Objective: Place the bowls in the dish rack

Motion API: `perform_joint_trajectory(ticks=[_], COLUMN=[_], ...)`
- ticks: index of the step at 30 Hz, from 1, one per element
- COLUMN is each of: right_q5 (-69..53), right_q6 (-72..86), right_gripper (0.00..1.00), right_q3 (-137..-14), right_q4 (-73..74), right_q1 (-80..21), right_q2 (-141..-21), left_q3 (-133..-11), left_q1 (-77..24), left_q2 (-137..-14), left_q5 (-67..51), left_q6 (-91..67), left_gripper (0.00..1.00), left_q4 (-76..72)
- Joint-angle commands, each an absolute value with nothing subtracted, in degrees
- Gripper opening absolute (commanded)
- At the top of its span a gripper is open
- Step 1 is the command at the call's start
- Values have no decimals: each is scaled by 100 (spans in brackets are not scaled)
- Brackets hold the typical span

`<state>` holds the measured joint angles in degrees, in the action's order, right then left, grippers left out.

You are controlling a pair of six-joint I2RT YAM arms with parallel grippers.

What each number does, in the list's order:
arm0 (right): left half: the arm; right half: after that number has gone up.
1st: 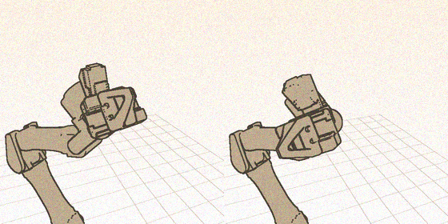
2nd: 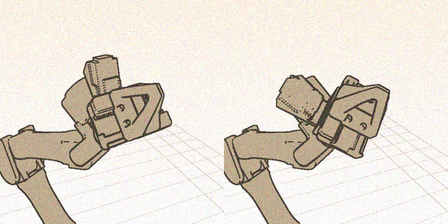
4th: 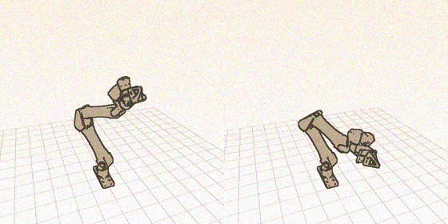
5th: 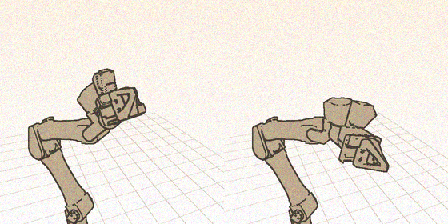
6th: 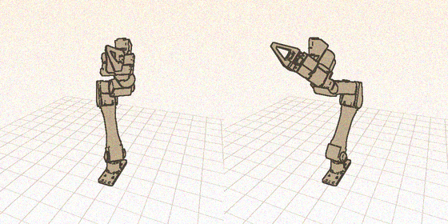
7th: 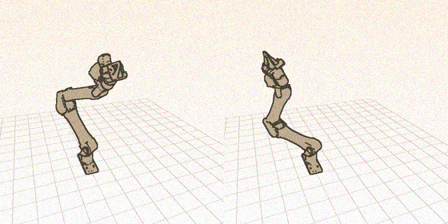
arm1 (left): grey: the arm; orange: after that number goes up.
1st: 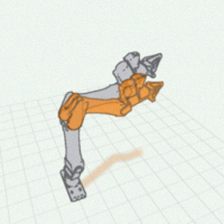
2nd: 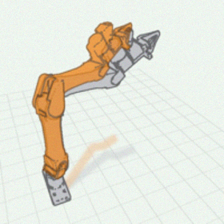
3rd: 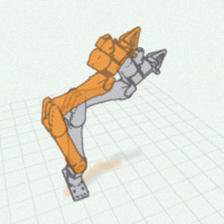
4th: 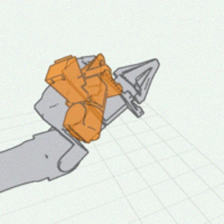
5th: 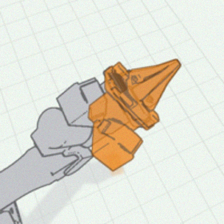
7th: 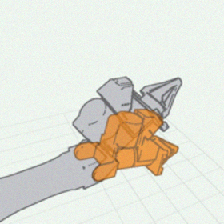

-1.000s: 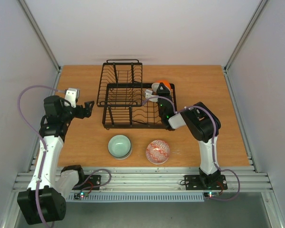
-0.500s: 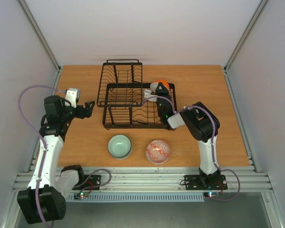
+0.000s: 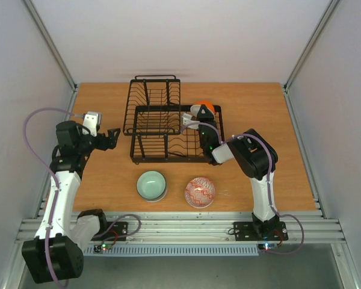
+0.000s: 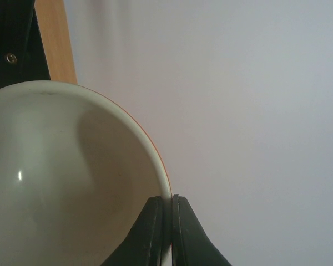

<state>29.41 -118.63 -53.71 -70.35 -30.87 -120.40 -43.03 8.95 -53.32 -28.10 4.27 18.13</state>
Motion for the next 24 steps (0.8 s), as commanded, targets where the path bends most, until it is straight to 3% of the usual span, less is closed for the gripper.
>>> perform_joint_trajectory(ticks=[1, 19, 21, 24], right_q5=[3135, 3177, 3261, 3399], right_q6=[-12308, -12422, -12403, -12374], right_gripper=[1, 2, 8, 24], right_q3=[-5126, -5242, -5278, -5375], right_q4=[-7805, -7805, -7810, -7810], right_q1=[-3083, -3032, -3030, -3035], right_q2=[-12054, -12272, -12329, -12415], left_q3=[-4298, -4305, -4303, -4298], left_q1=[921, 923, 923, 923], left_q2=[-5362, -5348, -5342, -5344], left_q5=[-2891, -2874, -2875, -2867], left_q6=[343, 344, 343, 343], left_gripper=[94, 95, 95, 95], left_q4=[1537, 1556, 1551, 1542])
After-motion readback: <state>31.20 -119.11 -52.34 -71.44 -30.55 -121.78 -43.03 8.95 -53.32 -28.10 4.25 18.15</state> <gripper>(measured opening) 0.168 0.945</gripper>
